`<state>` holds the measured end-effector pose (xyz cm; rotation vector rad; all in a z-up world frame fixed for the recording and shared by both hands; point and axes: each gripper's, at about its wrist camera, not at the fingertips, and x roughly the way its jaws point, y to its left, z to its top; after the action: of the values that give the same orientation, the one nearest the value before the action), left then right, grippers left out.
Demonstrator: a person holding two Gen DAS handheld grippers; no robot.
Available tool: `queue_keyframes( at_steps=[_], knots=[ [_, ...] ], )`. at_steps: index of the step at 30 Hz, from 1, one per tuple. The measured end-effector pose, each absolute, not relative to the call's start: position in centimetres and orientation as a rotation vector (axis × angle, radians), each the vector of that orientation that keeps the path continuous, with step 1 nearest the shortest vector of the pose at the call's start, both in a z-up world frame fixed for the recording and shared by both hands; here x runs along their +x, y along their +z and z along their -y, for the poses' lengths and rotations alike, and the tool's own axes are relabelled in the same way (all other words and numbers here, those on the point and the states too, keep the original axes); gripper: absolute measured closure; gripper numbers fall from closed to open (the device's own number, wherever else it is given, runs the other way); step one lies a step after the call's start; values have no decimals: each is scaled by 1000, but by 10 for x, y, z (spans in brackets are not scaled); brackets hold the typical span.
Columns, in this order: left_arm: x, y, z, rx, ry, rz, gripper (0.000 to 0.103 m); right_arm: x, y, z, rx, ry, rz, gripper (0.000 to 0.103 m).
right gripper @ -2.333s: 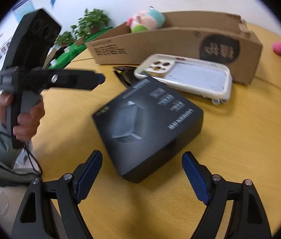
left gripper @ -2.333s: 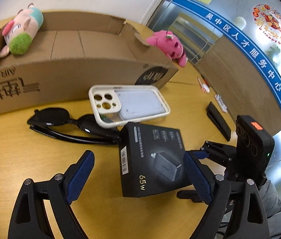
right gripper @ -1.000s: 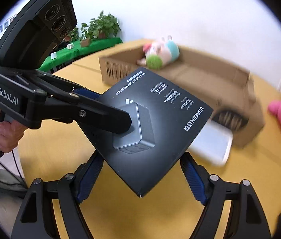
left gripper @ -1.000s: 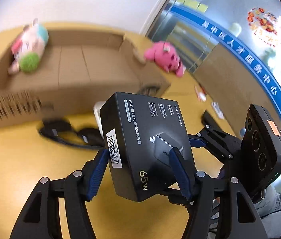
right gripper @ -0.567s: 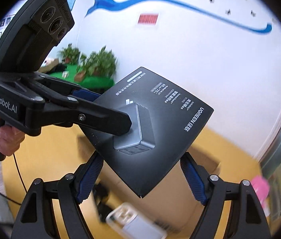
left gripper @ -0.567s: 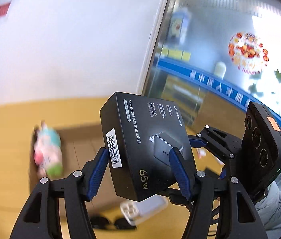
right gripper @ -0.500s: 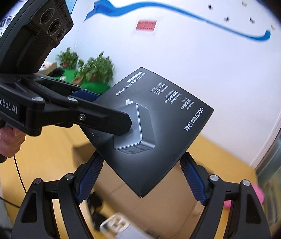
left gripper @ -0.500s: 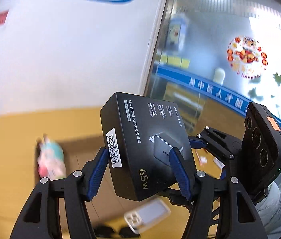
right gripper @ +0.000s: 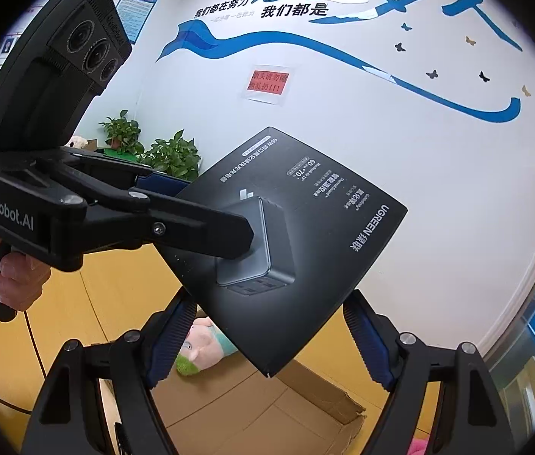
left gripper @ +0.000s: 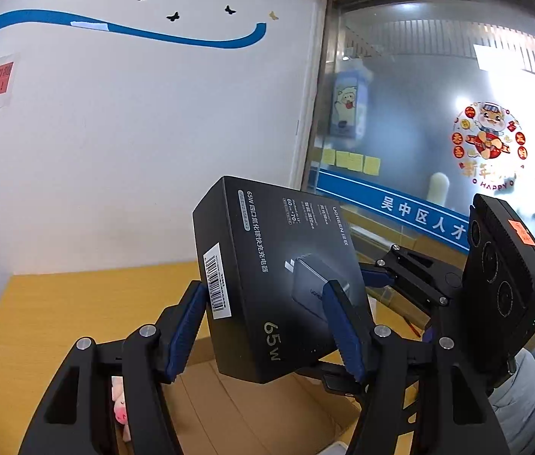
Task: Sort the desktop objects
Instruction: 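Lift the charger box with both grippers and carry it over the cardboard box, then lower the charger box into the cardboard box and open both grippers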
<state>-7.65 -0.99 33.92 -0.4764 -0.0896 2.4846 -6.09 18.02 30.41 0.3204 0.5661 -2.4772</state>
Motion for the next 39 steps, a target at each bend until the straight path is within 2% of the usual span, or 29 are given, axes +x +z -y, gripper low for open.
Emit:
queue_keyframes(
  at_steps=[11,25,32,39],
  knots=[
    [-162,283,11,-667,2482,152,36,-150,246,-173,456,-2411,-453,23],
    [-280,115,7,-1100,2373,312,36,-246,86,-172,812,-2296,-283,23],
    [-301,60,-15,-1294,2343,302,36,-270,20,-173,990,-2211,-218,23],
    [-317,20,-37,-1519,2311,214,39,-288,-11,-175,1148,-2153,-184,25]
  ],
)
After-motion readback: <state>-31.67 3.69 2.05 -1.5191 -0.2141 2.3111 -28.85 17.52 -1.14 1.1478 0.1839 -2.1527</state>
